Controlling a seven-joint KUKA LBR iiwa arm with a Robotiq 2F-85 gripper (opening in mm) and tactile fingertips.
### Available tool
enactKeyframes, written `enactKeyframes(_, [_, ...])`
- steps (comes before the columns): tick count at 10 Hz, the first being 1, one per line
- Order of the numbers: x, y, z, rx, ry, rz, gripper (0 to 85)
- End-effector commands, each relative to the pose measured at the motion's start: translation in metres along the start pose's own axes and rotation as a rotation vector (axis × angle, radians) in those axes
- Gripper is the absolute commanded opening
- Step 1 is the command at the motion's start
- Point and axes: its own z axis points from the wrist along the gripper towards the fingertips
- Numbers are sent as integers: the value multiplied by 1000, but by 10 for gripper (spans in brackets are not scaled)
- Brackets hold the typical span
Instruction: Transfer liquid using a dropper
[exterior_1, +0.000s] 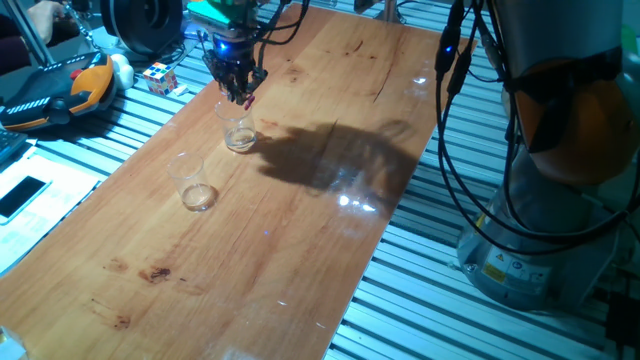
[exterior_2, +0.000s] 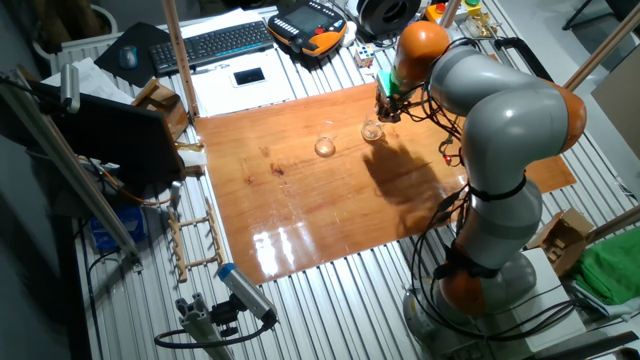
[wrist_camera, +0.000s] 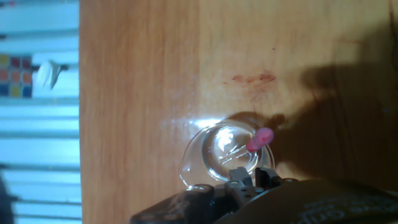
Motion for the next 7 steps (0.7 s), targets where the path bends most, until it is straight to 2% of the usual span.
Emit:
enactKeyframes(1, [0, 0, 1, 14, -128, 737, 183])
enactKeyframes(7, [-2, -3, 2, 26, -135, 739, 180])
